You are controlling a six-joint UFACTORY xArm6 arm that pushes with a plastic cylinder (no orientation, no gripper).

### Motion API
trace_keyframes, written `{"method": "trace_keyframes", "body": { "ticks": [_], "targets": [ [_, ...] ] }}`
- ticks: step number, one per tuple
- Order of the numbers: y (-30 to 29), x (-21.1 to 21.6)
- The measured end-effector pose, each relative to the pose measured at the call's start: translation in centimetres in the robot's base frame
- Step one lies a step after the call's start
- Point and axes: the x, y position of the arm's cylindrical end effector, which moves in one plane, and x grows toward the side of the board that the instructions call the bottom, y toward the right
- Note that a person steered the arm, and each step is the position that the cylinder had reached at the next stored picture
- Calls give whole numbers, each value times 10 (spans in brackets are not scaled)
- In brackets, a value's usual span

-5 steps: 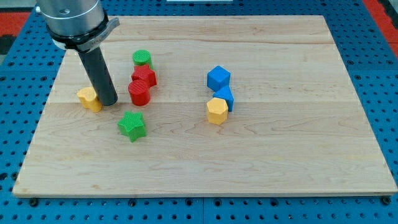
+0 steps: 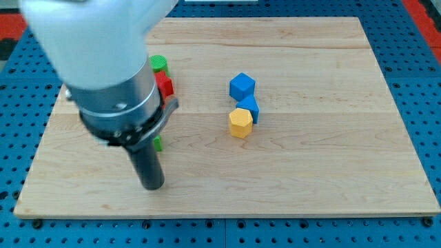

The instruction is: Slide the green star closer to the red circle

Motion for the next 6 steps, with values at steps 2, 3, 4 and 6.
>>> {"method": "trace_keyframes", "body": {
  "ticks": [2, 3, 4, 6],
  "targets": [
    [0, -19],
    [-36, -11],
    [-21, -42],
    [-16, -50]
  ]
}}
